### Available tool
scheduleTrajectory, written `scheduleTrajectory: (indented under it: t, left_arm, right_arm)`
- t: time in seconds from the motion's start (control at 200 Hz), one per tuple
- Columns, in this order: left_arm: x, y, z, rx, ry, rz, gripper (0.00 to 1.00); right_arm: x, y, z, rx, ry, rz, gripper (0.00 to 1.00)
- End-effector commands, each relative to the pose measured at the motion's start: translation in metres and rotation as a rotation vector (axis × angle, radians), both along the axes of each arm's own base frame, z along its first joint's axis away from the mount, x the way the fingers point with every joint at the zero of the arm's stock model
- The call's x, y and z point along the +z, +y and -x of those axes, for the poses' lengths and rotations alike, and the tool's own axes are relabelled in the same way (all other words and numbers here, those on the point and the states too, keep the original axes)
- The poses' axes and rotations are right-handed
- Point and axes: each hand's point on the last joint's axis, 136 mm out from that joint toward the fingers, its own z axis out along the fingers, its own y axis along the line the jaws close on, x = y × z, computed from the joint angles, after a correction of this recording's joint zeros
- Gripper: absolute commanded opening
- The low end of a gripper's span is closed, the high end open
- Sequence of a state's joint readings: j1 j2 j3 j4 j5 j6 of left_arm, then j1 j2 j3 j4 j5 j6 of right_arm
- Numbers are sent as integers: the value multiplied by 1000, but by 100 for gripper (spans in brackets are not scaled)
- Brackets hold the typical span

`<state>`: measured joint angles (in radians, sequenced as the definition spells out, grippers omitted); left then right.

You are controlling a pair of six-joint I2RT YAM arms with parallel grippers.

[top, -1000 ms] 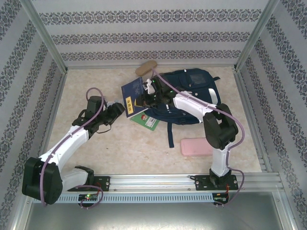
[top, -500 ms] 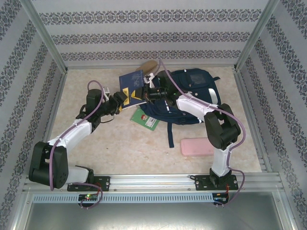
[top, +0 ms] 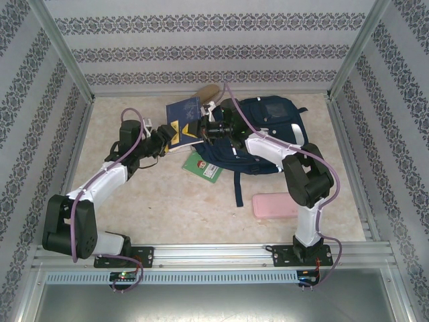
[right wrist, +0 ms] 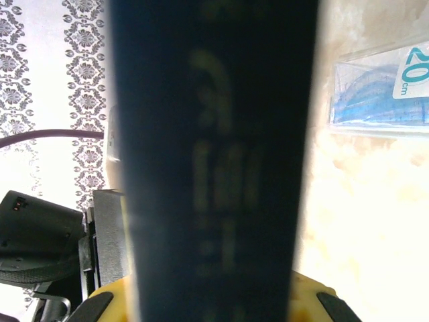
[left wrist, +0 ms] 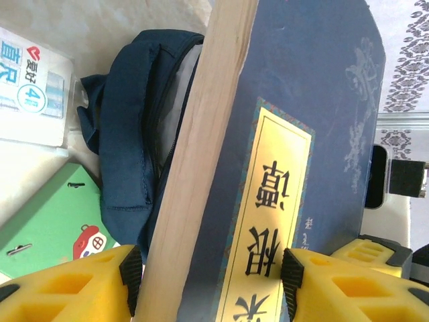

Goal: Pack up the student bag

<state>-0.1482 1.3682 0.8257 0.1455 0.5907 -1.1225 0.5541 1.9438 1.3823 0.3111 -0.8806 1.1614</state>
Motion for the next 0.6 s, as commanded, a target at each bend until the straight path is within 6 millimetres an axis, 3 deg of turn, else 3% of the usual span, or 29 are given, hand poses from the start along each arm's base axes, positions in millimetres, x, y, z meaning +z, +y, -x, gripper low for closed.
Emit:
scheduleTrajectory:
  t: [0.0, 0.23, 0.425, 0.594]
  left_arm:
    - [-12, 6, 1, 3, 32, -46, 59]
    - [-1, -1, -2, -16, -6, 12, 58]
    - [-36, 24, 19, -2, 145, -238, 65]
    - [-34, 18, 20, -4, 120, -174, 63]
  right_arm:
    - [25, 7, 11, 65, -86, -69, 0]
    - [22, 9, 13, 73, -76, -71, 0]
    - [23, 7, 12, 64, -83, -64, 0]
    - [23, 9, 16, 76, -83, -67, 0]
